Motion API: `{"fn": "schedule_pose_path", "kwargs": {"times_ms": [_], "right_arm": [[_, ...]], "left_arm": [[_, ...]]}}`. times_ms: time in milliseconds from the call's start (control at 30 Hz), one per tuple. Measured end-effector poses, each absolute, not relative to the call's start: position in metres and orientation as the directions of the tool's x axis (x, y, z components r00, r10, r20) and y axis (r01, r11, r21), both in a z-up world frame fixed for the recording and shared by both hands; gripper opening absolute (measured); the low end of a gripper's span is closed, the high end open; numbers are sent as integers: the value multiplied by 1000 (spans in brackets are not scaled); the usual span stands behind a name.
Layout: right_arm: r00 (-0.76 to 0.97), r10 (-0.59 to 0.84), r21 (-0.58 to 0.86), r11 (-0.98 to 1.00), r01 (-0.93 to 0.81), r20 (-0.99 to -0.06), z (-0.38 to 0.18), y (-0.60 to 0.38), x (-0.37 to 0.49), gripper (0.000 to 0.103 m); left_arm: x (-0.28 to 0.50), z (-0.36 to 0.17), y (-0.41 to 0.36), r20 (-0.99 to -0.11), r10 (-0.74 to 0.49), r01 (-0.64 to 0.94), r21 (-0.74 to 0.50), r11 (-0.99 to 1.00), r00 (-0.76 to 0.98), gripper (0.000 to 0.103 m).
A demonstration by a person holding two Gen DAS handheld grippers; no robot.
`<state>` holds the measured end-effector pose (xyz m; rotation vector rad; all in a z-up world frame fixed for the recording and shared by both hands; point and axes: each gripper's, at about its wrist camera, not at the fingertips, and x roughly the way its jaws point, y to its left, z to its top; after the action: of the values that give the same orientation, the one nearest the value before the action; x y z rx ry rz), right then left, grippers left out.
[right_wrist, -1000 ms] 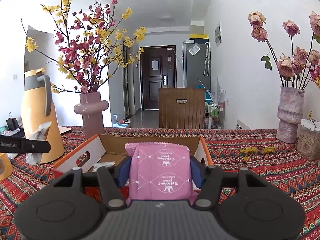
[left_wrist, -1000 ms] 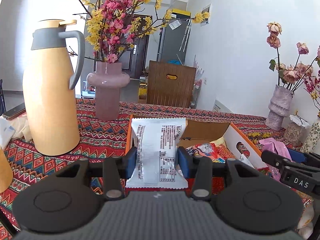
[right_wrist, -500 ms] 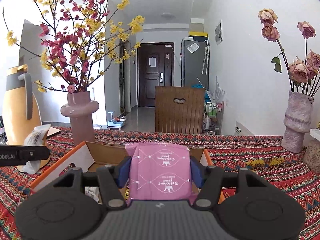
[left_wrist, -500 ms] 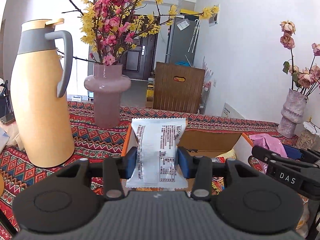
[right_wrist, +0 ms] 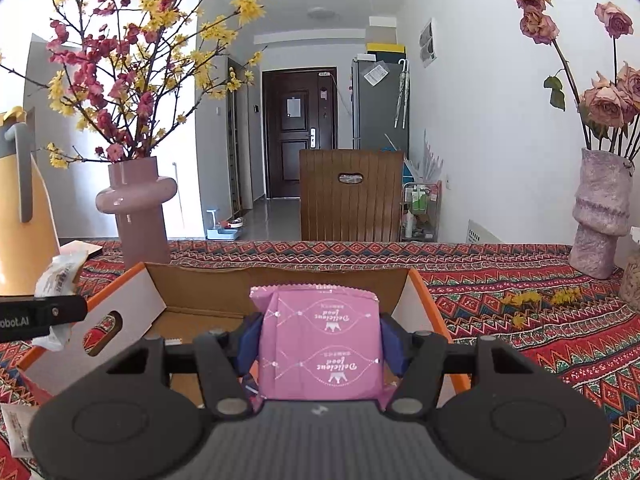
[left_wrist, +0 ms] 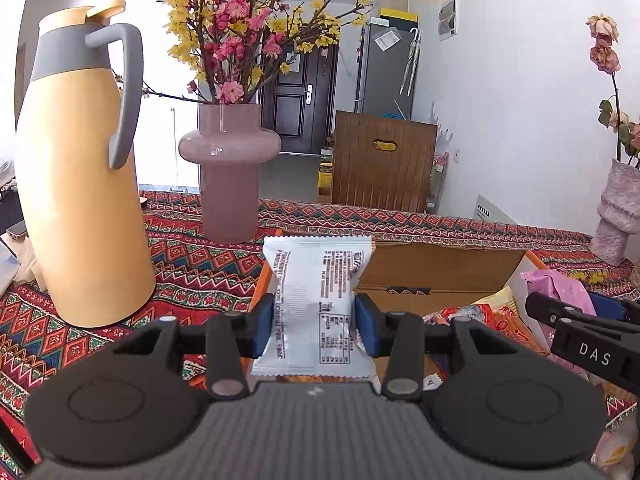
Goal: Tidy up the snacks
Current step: 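Open both grippers to drop the packets into the box, then withdraw both grippers from the box back over the snack pile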
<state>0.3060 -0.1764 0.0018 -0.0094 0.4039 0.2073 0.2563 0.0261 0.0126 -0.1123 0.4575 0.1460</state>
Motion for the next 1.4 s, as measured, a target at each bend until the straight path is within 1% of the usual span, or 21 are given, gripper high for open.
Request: {"fn": "schedule_pose_path", "kwargs": {"times_ms": [233, 333, 367, 400, 467, 533, 567, 600, 733, 1100, 1267, 1400], "right_arm": [[891, 200, 19, 977, -211, -408, -3, -176, 307, 60], [886, 196, 16, 978, -209, -419, -5, -176, 306, 60], [887, 194, 16, 978, -206, -420, -5, -176, 305, 62], [886, 191, 17, 979, -203, -422, -5, -176, 304, 66], [891, 178, 18, 982, -188, -418, -5, -178, 300, 91], [900, 172, 21, 984, -179, -400, -2, -181, 295, 100], [903, 174, 28, 984, -177, -392, -1, -182, 293, 103], [907, 175, 35, 984, -174, -384, 1, -184, 292, 103], [911, 177, 56, 984, -168, -372, 4, -188, 288, 103], [918, 179, 58, 984, -170, -355, 7, -190, 284, 103], [923, 180, 57, 984, -171, -339, 16, -191, 280, 103], [933, 187, 61, 982, -177, -308, 31, -193, 270, 103]], "left_arm": [[261, 3, 29, -475, 86, -143, -84, 986, 876, 44], [258, 3, 28, -468, 78, -135, -89, 987, 880, 50], [257, 3, 28, -463, 75, -132, -92, 987, 883, 57], [255, 4, 28, -454, 76, -134, -96, 986, 887, 68], [248, 6, 29, -430, 82, -138, -101, 985, 899, 79], [243, 9, 29, -411, 83, -140, -110, 984, 908, 90], [240, 10, 28, -397, 91, -147, -112, 983, 913, 101], [237, 11, 28, -382, 100, -153, -111, 982, 919, 103], [230, 16, 25, -358, 94, -143, -114, 983, 929, 103], [224, 14, 26, -329, 105, -160, -144, 977, 938, 103], [223, 20, 25, -338, 120, -177, -144, 974, 934, 103], [216, 30, 23, -344, 106, -169, -156, 973, 933, 103]]}}
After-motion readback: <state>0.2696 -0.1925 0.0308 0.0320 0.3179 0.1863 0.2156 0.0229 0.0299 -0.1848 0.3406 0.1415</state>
